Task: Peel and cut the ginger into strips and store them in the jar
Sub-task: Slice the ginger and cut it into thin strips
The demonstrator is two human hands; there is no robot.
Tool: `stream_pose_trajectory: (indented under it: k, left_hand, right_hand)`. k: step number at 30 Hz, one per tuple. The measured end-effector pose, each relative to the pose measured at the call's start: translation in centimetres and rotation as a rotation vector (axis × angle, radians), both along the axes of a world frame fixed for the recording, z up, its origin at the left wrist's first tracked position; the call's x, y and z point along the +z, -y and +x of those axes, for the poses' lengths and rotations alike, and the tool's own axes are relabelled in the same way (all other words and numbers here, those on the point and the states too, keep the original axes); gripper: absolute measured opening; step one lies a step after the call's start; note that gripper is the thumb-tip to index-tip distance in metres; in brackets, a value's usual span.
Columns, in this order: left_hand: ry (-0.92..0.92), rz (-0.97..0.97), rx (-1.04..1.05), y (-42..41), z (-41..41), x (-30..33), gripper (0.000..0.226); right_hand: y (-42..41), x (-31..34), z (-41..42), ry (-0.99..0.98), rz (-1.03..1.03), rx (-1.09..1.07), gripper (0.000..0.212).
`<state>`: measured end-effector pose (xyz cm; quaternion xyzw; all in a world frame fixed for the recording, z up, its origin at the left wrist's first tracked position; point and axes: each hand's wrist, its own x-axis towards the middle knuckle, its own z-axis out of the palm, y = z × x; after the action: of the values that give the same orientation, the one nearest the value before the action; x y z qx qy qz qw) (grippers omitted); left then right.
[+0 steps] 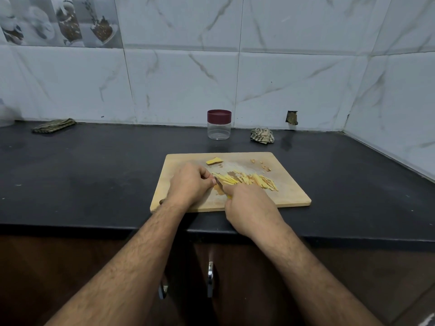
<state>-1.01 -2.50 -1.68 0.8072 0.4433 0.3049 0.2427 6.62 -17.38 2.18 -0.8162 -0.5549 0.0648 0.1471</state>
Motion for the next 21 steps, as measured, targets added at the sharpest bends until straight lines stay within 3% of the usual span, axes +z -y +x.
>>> stream_pose_trajectory:
  k: [7, 21]
  left_hand:
    - [-0.003, -0.002, 0.000, 0.3, 0.0, 0.2, 0.026]
    - [0.014, -0.039, 0.006, -0.3, 0.2, 0.1, 0.022]
  right_hand:
    - [2.3, -1.1, 0.1, 0.064, 0.042, 0.005, 0.042]
    - [0.8, -0.9, -0.1, -0.033, 0.111, -0.037, 0.043]
